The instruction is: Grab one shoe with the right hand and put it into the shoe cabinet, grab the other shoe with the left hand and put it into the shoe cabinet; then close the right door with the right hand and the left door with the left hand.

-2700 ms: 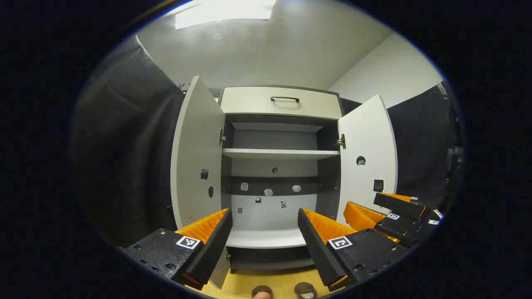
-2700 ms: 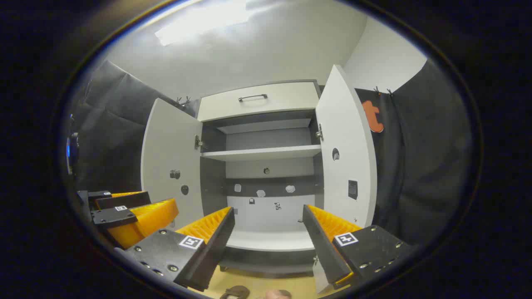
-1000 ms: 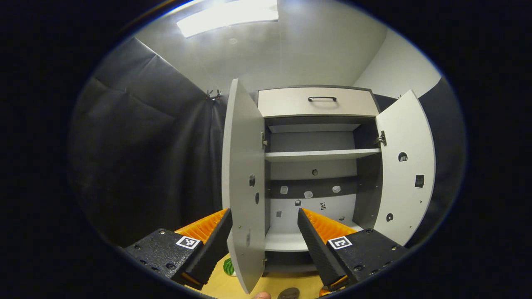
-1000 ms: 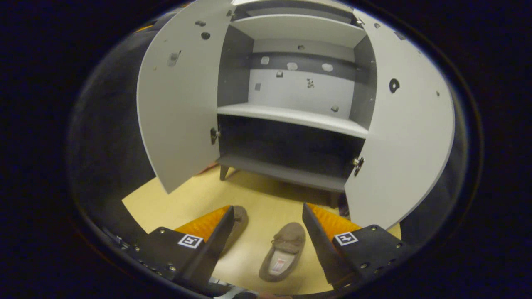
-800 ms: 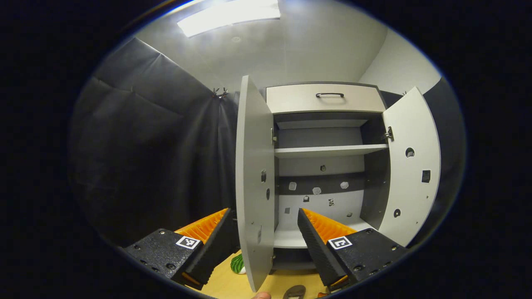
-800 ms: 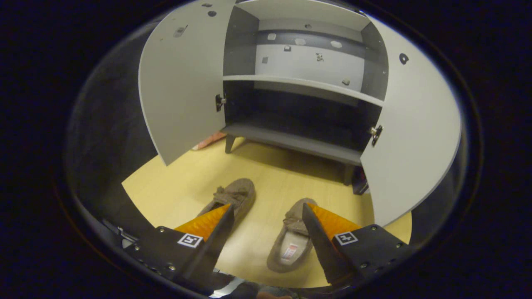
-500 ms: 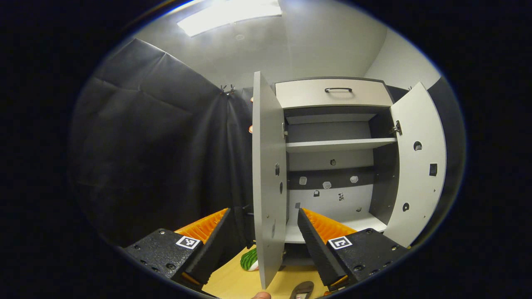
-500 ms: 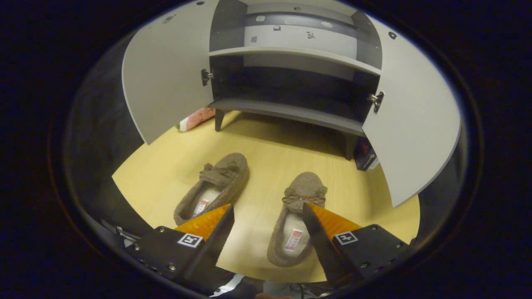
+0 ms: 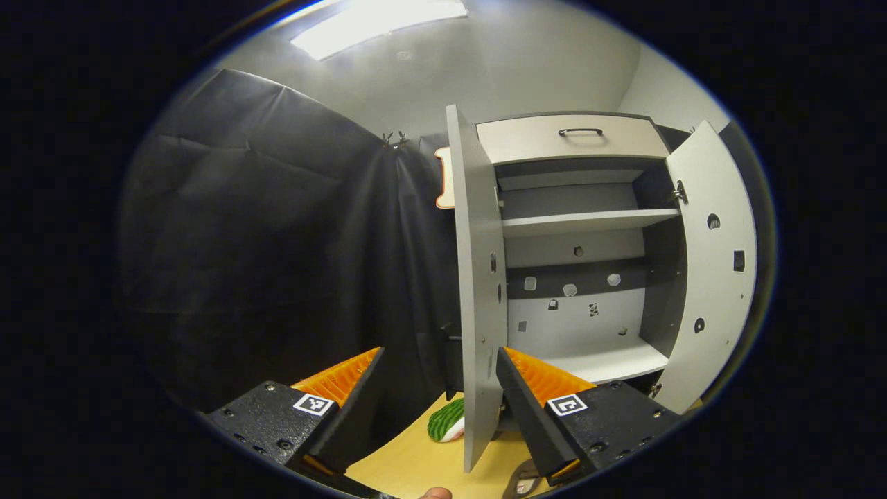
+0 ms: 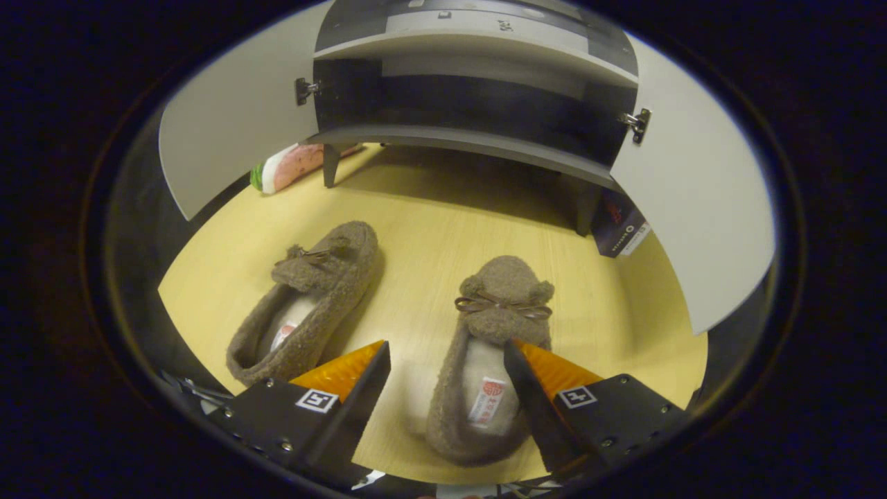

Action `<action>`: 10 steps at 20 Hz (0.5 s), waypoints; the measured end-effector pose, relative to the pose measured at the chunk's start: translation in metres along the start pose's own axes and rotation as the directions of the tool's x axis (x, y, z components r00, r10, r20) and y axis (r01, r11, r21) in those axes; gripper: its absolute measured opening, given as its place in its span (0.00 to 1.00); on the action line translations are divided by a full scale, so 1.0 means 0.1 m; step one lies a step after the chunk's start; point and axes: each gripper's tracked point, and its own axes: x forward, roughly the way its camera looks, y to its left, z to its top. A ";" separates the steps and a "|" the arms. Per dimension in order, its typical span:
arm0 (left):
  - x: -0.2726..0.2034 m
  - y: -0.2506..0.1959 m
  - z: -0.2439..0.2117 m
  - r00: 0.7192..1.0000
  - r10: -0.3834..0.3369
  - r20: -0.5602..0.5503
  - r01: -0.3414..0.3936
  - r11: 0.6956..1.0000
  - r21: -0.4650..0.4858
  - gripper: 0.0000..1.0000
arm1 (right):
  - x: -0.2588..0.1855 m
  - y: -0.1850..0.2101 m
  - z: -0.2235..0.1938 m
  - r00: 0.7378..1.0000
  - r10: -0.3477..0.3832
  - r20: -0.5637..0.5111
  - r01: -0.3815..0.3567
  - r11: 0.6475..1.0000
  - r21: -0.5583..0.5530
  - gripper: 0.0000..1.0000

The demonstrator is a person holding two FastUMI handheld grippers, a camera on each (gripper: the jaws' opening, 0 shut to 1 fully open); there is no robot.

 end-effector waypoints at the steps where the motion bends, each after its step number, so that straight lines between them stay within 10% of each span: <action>1: 0.00 0.03 -0.02 1.000 0.007 -0.005 -0.007 1.000 0.003 0.96 | 0.08 -0.02 -0.01 1.000 -0.009 -0.011 0.009 1.000 -0.003 0.94; 10: 0.04 0.24 -0.10 0.998 0.052 -0.023 -0.052 0.999 0.016 0.96 | 0.37 -0.12 -0.11 0.994 -0.112 -0.011 0.108 0.978 -0.178 0.56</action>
